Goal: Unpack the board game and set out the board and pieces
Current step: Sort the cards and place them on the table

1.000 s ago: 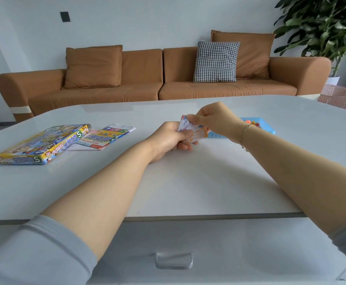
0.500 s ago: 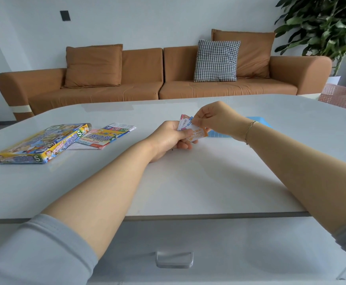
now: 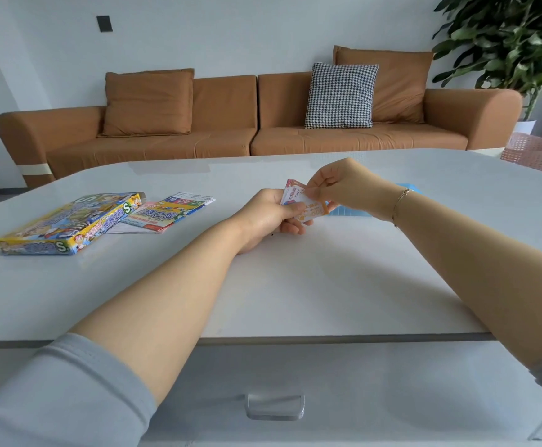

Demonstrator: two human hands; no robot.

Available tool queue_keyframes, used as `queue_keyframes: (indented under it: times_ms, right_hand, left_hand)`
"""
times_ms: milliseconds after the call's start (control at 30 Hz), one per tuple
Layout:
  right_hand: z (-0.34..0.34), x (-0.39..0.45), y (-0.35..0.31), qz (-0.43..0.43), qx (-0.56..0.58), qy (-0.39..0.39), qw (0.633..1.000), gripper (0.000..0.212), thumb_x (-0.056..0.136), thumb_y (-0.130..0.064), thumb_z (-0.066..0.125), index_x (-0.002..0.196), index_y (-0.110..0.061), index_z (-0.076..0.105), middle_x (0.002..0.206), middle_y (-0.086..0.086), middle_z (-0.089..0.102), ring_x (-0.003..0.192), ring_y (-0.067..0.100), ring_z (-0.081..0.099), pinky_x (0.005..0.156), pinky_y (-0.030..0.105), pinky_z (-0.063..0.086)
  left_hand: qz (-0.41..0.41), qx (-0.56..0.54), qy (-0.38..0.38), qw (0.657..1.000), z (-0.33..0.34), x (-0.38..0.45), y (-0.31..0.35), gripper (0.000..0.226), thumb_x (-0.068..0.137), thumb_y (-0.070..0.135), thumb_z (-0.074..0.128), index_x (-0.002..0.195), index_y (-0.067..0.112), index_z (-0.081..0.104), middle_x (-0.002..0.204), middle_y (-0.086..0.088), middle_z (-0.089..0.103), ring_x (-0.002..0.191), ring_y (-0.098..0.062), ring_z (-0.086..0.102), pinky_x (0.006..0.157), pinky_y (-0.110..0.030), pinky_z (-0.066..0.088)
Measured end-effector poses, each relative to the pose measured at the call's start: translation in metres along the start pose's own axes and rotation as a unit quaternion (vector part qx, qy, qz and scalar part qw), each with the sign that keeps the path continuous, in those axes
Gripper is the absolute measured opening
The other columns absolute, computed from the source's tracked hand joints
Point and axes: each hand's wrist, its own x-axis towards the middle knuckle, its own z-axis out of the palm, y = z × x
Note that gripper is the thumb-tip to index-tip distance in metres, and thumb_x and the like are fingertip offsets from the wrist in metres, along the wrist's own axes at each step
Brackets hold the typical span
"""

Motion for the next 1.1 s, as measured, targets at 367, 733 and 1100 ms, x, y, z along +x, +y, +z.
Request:
queue_keyframes:
  times_ms: [367,733,1100]
  right_hand:
    - [-0.001,0.002,0.002,0.000,0.005,-0.001,1.000,0.010,0.085,-0.010,0.068,0.089,-0.001,0.070,0.094,0.017,0.071,0.072,0.019,0.066,0.070,0.024,0.057]
    - [0.002,0.006,0.003,-0.015,-0.038,0.025,0.999,0.011,0.087,-0.015,0.065,0.086,-0.004,0.070,0.093,0.017,0.071,0.088,0.034,0.067,0.089,0.045,0.053]
    - [0.007,0.006,-0.002,-0.032,-0.061,0.049,0.996,0.018,0.086,-0.024,0.067,0.081,-0.007,0.070,0.080,0.005,0.066,0.071,0.014,0.056,0.067,0.025,0.046]
  left_hand:
    - [-0.005,-0.003,0.001,1.000,0.001,0.001,-0.001,0.016,0.097,0.005,0.048,0.109,0.002,0.057,0.080,-0.010,0.064,0.051,-0.005,0.063,0.053,-0.014,0.051]
    - [-0.001,-0.004,0.000,1.000,0.000,0.001,-0.001,0.014,0.097,0.006,0.048,0.106,0.005,0.058,0.080,-0.009,0.065,0.050,-0.004,0.062,0.054,-0.014,0.051]
    - [-0.001,0.002,-0.004,1.000,0.000,0.000,-0.001,0.012,0.097,0.007,0.048,0.103,0.006,0.058,0.080,-0.009,0.066,0.051,-0.004,0.062,0.054,-0.014,0.050]
